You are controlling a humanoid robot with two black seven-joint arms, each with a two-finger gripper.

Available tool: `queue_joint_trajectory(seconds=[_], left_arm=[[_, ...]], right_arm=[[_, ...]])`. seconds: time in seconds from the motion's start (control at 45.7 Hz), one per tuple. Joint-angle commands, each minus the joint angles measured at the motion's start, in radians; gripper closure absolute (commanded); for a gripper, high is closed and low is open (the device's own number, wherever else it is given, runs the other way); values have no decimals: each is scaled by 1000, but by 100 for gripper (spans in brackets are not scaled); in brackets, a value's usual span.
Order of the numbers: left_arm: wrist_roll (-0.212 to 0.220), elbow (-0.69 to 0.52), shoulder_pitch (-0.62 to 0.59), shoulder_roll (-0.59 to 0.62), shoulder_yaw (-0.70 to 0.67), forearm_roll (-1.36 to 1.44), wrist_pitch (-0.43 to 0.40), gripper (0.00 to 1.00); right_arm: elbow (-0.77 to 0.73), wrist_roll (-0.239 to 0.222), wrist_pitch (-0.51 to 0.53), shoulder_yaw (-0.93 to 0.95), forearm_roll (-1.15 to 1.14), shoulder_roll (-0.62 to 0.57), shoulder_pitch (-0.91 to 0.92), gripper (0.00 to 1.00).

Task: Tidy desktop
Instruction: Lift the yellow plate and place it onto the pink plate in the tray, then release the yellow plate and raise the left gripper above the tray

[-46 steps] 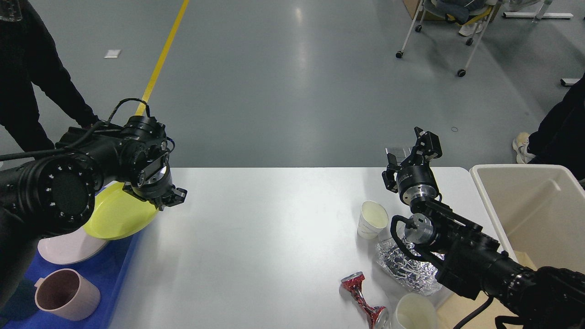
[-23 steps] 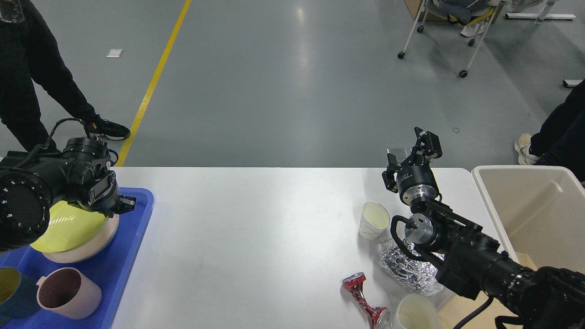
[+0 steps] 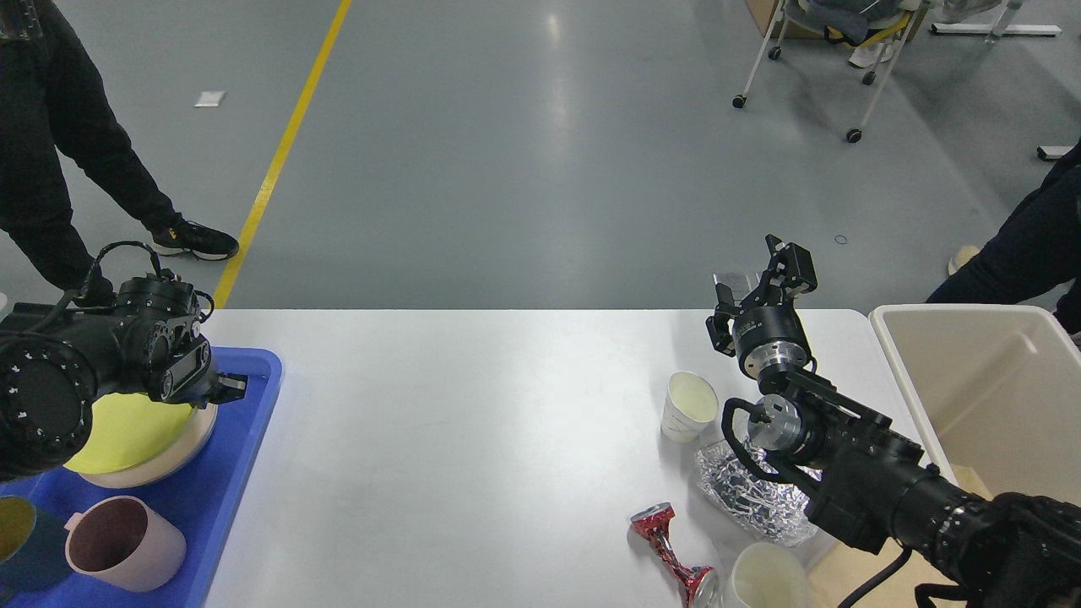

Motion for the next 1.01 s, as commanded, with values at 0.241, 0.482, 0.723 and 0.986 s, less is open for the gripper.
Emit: queue_joint_trajectory(seconds=[0.241, 0.482, 0.723, 0.986], left_arm=[[0, 45, 35, 3, -1, 0, 7, 100], [1, 45, 42, 6, -8, 0, 63, 88], [0, 43, 47, 17, -17, -15, 118, 62], [0, 43, 45, 34, -54, -20, 201, 26]], right_arm=[[0, 0, 0, 0, 0, 0, 0, 0], [0, 0, 0, 0, 0, 0, 0, 0], [0, 0, 0, 0, 0, 0, 0, 0], [0, 0, 0, 0, 0, 0, 0, 0]])
